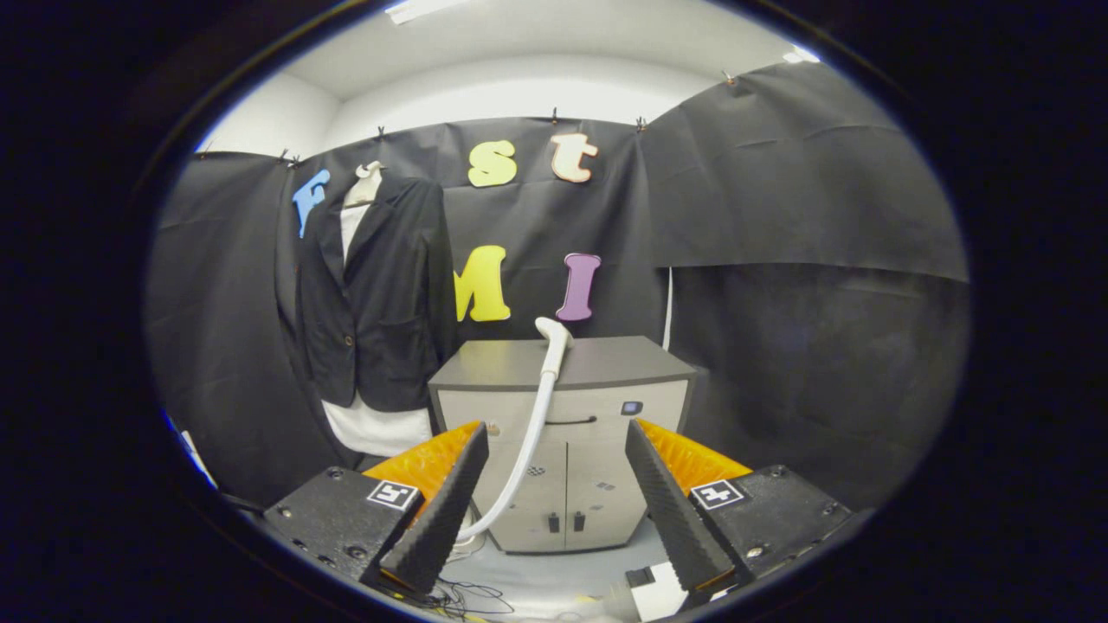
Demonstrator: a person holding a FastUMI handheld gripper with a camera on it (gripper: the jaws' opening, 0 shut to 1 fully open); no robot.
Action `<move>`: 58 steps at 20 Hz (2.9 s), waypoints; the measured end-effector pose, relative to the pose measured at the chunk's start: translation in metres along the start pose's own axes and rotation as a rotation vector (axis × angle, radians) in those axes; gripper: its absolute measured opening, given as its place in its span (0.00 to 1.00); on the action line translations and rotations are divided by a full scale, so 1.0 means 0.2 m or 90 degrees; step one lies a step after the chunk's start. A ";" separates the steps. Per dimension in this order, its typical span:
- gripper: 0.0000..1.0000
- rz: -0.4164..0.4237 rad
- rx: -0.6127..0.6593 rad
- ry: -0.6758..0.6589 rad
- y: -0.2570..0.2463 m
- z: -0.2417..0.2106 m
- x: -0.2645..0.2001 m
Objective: Iron the clothes twice with a garment steamer, once on the left side and once on the right side.
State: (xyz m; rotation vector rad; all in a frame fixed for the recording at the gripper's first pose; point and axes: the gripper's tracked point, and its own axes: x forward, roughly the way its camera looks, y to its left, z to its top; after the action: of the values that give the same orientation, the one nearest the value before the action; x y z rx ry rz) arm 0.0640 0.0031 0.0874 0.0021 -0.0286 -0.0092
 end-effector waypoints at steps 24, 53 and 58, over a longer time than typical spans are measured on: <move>0.99 0.064 -0.002 0.150 0.06 0.14 2.01; 0.39 -0.036 0.036 0.378 0.08 -0.11 2.23; 0.37 -0.045 0.009 0.348 0.12 -0.04 2.12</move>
State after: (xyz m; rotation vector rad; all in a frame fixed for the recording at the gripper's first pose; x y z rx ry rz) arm 0.4872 0.0238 0.0924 0.0201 0.5179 -0.0784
